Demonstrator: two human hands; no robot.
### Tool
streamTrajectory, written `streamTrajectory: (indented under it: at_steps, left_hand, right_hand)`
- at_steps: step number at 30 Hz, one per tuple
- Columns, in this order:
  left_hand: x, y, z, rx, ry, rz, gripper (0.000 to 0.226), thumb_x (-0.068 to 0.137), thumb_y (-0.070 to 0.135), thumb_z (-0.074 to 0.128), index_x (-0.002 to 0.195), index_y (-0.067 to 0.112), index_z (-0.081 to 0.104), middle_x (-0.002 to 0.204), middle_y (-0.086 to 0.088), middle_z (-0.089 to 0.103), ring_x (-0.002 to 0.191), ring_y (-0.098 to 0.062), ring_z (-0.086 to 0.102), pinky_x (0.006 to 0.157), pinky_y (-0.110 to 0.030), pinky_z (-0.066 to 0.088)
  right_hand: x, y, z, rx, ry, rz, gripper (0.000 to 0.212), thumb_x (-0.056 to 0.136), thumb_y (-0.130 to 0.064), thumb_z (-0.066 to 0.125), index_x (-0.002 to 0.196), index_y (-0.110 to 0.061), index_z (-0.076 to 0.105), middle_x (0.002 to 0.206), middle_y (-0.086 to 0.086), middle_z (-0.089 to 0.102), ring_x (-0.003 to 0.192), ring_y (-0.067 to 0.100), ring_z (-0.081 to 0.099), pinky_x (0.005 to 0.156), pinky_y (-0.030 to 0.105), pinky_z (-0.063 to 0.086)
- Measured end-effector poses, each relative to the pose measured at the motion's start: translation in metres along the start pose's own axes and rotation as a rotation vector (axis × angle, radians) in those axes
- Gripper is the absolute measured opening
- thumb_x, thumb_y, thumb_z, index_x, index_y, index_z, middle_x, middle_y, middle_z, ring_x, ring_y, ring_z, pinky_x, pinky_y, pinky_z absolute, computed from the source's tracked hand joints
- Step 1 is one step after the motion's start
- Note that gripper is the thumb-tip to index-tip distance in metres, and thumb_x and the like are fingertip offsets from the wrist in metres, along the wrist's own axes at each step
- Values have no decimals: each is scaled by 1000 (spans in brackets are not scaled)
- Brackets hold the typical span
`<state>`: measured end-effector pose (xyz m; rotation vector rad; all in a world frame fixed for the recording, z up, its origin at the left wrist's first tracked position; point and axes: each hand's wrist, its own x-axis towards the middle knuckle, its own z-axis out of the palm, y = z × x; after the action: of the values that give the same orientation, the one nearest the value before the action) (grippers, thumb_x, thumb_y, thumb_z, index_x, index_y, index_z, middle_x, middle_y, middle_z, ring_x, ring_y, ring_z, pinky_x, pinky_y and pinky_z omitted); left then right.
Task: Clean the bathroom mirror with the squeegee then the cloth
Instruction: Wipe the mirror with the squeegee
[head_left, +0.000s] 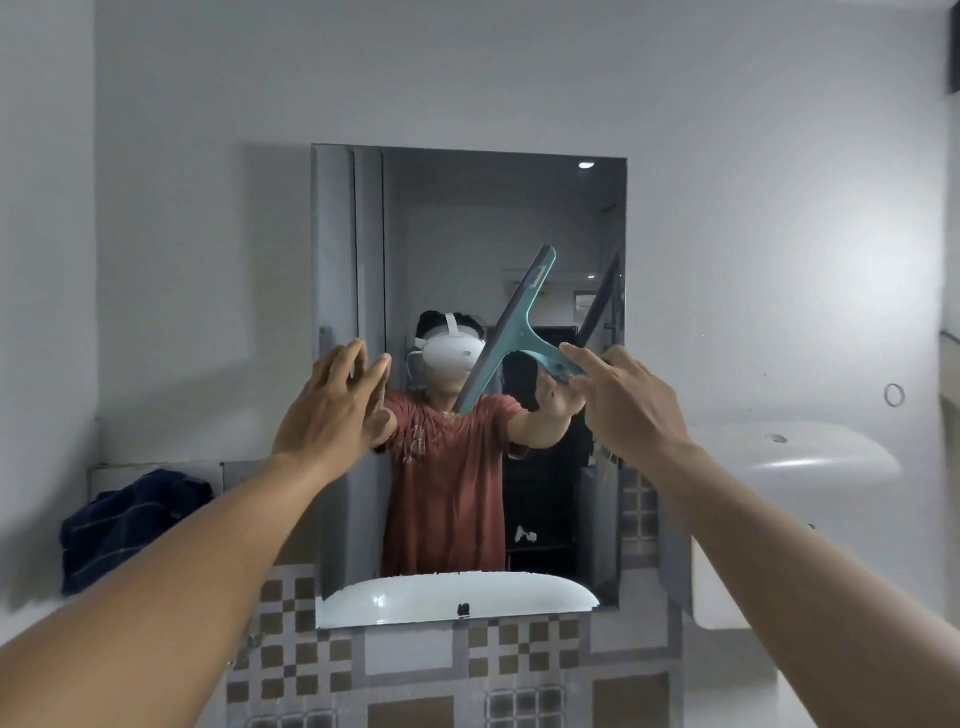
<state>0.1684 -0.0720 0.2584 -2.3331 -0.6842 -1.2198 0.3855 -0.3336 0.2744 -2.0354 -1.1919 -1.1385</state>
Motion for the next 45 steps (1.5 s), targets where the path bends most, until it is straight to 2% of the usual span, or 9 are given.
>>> streamTrajectory:
  at_steps: [4, 8, 16, 22, 26, 30, 32, 36, 45]
  left_hand:
    - [0, 4, -2, -25, 5, -22, 78, 87, 39, 73, 153, 20, 36, 159, -13, 24, 146, -36, 19, 101, -55, 50]
    - [0, 5, -3, -25, 20, -21, 77, 85, 36, 75, 151, 19, 39, 157, -13, 27, 143, -36, 21, 101, -55, 50]
    - [0, 4, -2, -3, 49, -5, 77, 82, 33, 77, 149, 18, 42, 153, -15, 30, 141, -38, 26, 102, -57, 50]
    - [-1, 5, -3, 28, 61, 13, 79, 79, 32, 79, 148, 14, 45, 149, -19, 36, 136, -41, 32, 103, -57, 48]
    - [0, 5, -7, 53, 70, 36, 77, 78, 32, 79, 145, 14, 47, 144, -19, 39, 130, -42, 38, 105, -57, 45]
    - [1, 5, -16, 50, 90, 44, 68, 78, 35, 78, 139, 15, 52, 135, -15, 45, 123, -38, 43, 101, -55, 45]
    - [3, 5, -20, 30, 105, 47, 63, 80, 34, 76, 135, 14, 53, 133, -15, 45, 120, -38, 43, 97, -55, 48]
    - [10, 4, -27, 7, 107, 56, 62, 82, 31, 75, 137, 12, 52, 136, -18, 44, 122, -39, 41, 95, -56, 49]
    - [33, 2, -40, 55, 134, 109, 72, 83, 30, 75, 146, 12, 45, 146, -21, 39, 132, -42, 36, 102, -55, 48]
  right_hand:
    - [-4, 8, -1, -27, -25, 25, 56, 100, -21, 52, 151, -37, 35, 108, 4, 54, 92, 29, 62, 69, 42, 57]
    - [-14, 9, -4, -35, -14, 76, 54, 102, -21, 48, 152, -36, 34, 105, 6, 54, 86, 30, 61, 63, 35, 48]
    - [-22, 15, -8, -20, 23, 160, 53, 102, -20, 48, 151, -36, 35, 103, 9, 57, 75, 32, 62, 62, 38, 54]
    - [-39, 5, 2, 104, -9, 282, 47, 106, -26, 39, 152, -35, 35, 114, 12, 60, 87, 34, 63, 68, 37, 46]
    - [-49, -7, 9, 193, -28, 364, 46, 106, -29, 39, 152, -35, 37, 119, 14, 61, 98, 37, 63, 74, 38, 42]
    - [-59, -18, 15, 231, -33, 417, 45, 106, -29, 40, 151, -33, 37, 118, 15, 61, 100, 37, 62, 73, 37, 40]
    - [-65, -24, 18, 245, -25, 419, 44, 107, -29, 40, 151, -30, 36, 116, 16, 61, 98, 37, 62, 72, 37, 40]
    - [-72, -35, 25, 269, -39, 427, 49, 108, -29, 36, 156, -29, 29, 110, 16, 58, 80, 29, 52, 69, 37, 39]
    - [-78, -43, 36, 325, -69, 445, 55, 107, -26, 38, 159, -25, 22, 101, 14, 63, 76, 26, 49, 64, 36, 37]
